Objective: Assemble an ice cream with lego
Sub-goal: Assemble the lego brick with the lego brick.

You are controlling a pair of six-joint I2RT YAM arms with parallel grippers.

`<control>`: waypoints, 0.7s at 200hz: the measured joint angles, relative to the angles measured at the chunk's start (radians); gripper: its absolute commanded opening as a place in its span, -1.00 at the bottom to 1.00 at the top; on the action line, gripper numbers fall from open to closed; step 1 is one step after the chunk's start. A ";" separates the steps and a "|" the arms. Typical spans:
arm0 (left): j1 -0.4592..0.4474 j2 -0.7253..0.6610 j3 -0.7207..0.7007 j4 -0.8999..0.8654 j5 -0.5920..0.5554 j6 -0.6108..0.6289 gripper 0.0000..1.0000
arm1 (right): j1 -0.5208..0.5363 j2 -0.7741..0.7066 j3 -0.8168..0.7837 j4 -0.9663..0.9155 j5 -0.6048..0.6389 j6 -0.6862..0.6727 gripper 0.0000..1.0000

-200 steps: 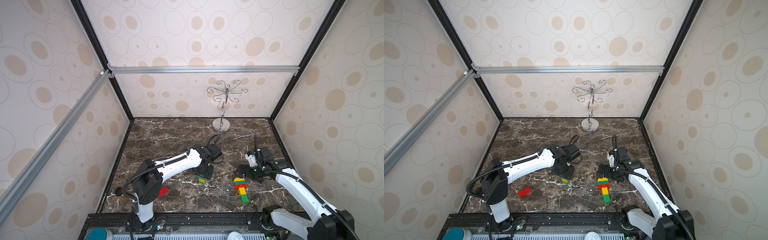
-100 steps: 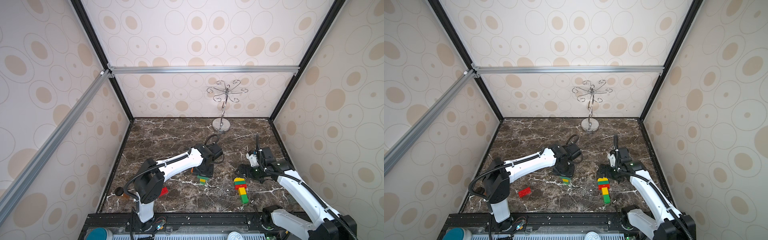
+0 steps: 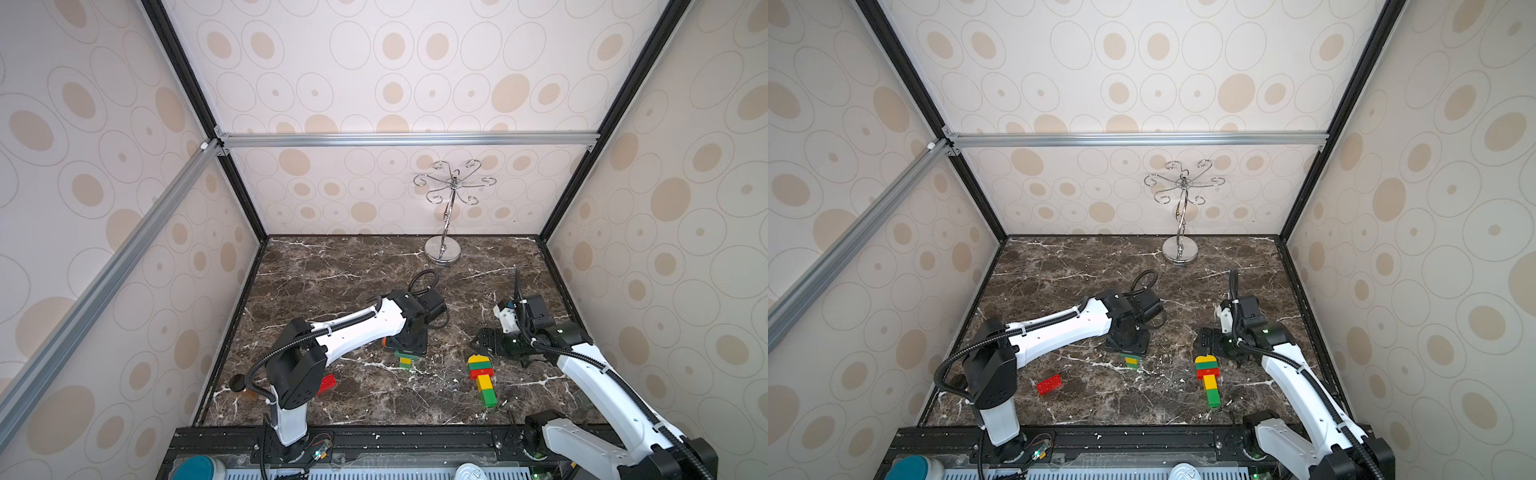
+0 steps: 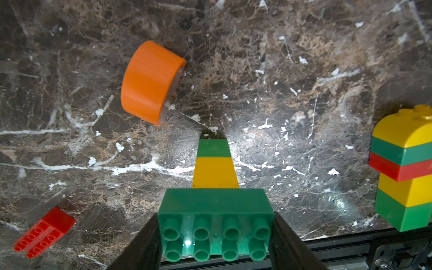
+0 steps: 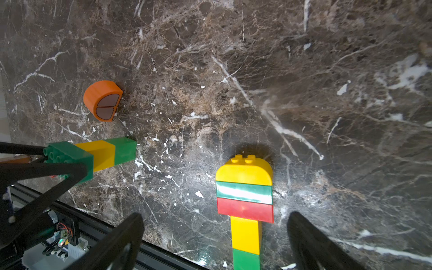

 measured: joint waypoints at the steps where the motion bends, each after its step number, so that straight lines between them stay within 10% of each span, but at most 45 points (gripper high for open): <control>1: 0.000 0.000 0.000 0.001 0.000 -0.001 0.40 | 0.000 0.000 0.000 0.000 0.000 0.000 0.97; 140: -0.014 0.029 0.000 0.024 -0.032 -0.032 1.00 | 0.000 -0.002 0.000 0.004 0.000 0.000 0.97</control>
